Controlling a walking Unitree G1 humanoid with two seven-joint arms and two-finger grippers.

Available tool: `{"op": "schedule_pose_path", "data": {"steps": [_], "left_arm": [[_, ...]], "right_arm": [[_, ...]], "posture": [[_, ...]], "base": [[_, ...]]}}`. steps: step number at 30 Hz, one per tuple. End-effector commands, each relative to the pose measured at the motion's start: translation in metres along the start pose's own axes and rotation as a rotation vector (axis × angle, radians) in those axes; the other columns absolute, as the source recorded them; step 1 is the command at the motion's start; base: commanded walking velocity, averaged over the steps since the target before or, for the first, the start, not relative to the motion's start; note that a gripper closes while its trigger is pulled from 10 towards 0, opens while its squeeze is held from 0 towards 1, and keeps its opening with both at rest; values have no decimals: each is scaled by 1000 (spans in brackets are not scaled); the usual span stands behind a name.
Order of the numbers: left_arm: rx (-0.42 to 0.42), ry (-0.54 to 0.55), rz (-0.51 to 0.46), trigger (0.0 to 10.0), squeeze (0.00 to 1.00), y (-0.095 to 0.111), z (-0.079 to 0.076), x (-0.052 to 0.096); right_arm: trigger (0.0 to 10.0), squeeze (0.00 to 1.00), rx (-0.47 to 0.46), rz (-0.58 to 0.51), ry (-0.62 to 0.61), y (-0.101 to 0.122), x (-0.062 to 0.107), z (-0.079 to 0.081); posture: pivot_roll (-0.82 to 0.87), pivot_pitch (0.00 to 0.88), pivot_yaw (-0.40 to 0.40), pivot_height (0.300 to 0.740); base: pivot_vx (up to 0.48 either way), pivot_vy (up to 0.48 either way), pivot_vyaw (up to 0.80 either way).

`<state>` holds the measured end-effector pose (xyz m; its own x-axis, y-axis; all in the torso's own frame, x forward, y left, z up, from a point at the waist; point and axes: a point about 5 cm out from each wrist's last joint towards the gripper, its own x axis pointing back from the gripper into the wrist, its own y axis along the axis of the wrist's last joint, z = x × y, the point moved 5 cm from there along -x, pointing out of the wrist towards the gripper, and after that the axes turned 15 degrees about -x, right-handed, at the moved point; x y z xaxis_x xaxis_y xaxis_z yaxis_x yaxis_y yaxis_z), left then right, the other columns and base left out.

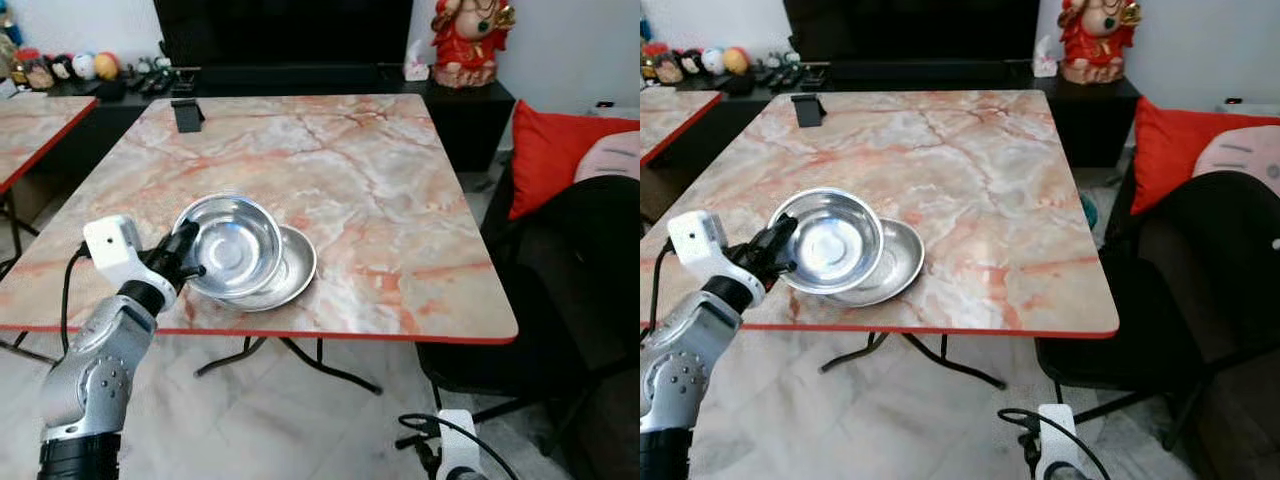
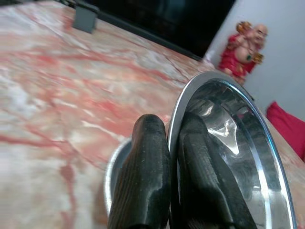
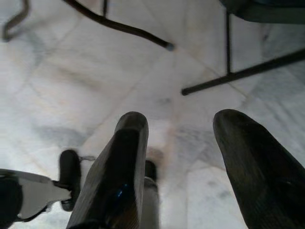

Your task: Setting the table

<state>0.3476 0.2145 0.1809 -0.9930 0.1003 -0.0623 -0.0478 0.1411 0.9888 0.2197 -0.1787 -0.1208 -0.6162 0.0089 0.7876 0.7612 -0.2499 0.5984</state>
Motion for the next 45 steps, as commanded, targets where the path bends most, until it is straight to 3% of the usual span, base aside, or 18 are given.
{"op": "schedule_pose_path", "data": {"steps": [1, 8, 15, 35, 45], "left_arm": [[-27, 13, -11, 10000, 0, 6, 5, 0], [14, -13, -3, 10000, 0, 1, 0, -1], [15, -21, 10, 10000, 0, -3, -3, -2], [18, -41, 7, 10000, 0, -1, -6, -2], [58, -137, 61, 10000, 0, -5, -16, 10]], "right_arm": [[10000, 0, -12, -6, 10, 2, -1, 5], [10000, 0, -20, -8, 9, 2, -1, 6], [10000, 0, -30, -2, 12, 1, -1, 6], [10000, 0, -17, -5, 18, 1, -1, 6], [10000, 0, -16, -4, 17, 1, -1, 7]], "posture": [[-46, 0, 43, 723], [-49, 0, 49, 723], [-46, 0, 49, 723], [-43, 0, 49, 723], [-35, 0, 50, 723]], "base": [[0, 0, 0], [0, 0, 0], [144, 0, -420], [186, 0, 0], [0, 0, 0]]}}
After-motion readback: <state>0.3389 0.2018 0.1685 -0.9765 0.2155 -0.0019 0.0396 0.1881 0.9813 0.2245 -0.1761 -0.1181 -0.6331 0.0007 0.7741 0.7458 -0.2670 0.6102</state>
